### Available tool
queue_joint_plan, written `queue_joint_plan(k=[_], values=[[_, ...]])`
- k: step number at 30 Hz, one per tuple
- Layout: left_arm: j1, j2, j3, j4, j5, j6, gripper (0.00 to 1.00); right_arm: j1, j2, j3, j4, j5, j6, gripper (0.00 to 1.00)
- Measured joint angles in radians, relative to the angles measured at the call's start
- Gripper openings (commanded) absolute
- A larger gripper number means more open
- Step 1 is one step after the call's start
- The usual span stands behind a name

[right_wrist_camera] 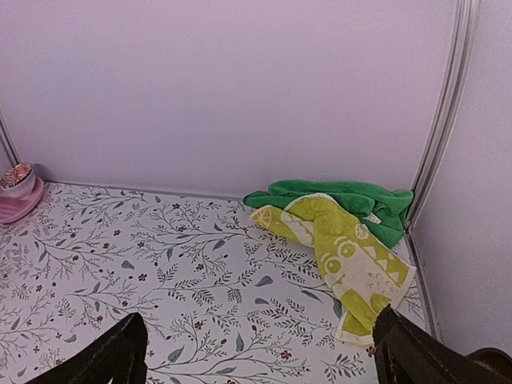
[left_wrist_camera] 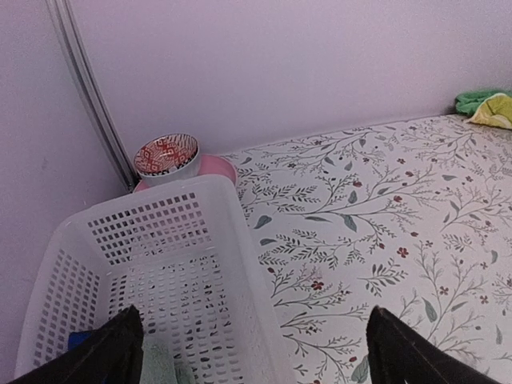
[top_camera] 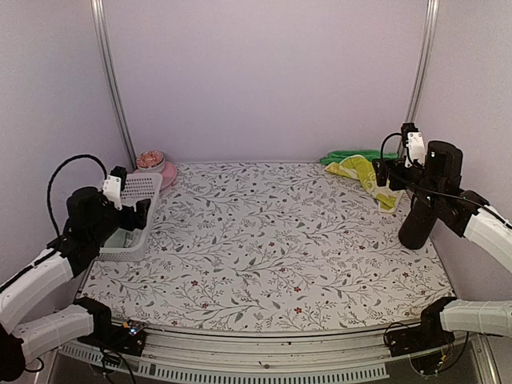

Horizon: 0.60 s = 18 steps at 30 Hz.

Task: Roll the towels
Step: Pick up the towel from the corner of the board.

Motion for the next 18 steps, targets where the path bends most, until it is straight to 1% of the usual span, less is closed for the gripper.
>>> queue_joint_plan(k=[5,10,14,18], values=[[-0.066,0.097,0.021,0.060,-0.106,-0.106,0.97,-0.034,0.061,0.002,0.084,-0.097,-0.069,0.99],[-0.133,0.220,0.073,0.116,-0.205,-0.182,0.97,-0.024,0.133,0.036,0.128,-0.194,-0.164,0.99],[-0.175,0.295,0.085,0.175,-0.277,-0.234,0.97,-0.006,0.260,0.149,0.122,-0.230,-0.226,0.99],[-0.220,0.352,0.071,0.250,-0.330,-0.278,0.97,0.002,0.453,0.354,0.068,-0.209,-0.258,1.00]])
